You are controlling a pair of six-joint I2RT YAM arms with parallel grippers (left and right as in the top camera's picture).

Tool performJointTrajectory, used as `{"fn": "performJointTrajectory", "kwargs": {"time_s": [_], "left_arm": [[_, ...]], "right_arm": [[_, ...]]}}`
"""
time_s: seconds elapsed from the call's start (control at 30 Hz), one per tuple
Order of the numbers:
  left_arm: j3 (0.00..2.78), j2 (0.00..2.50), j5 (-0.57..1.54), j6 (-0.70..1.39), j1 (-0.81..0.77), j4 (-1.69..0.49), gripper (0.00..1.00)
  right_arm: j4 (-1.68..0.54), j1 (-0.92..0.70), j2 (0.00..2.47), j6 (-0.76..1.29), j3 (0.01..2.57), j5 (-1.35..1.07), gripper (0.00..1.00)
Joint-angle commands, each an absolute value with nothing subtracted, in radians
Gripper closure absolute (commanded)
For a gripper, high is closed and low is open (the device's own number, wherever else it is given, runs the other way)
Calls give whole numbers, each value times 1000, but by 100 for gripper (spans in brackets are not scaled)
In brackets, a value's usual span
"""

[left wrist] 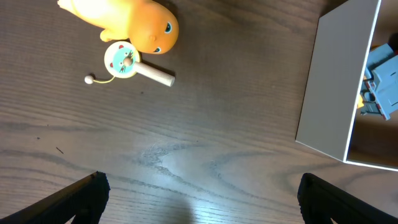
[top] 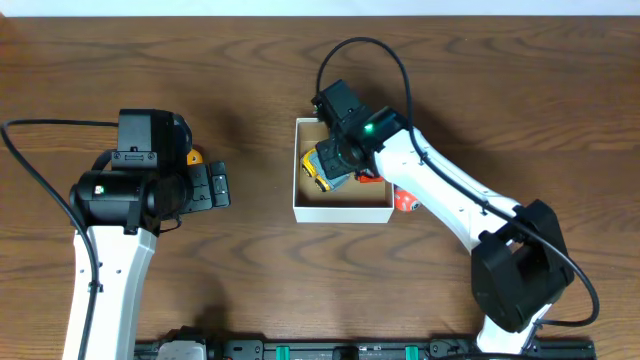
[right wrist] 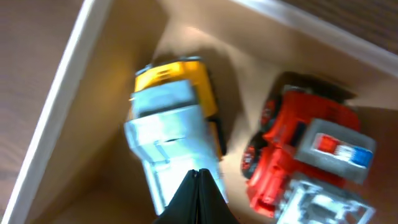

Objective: Pack container

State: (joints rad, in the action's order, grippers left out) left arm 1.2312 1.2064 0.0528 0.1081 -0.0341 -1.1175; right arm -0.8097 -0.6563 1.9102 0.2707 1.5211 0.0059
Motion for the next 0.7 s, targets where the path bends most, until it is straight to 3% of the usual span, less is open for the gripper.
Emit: {"fn": "performJointTrajectory", "kwargs": {"time_s": [0.0, 0.67], "left_arm": [[1251, 1208, 56, 110, -35, -1118, 2], [1251, 1208, 56, 110, -35, -1118, 2]], "right_arm": [[-808, -687, 1915, 171, 1529, -43, 99], [-723, -734, 2026, 95, 1526, -60, 99]]}}
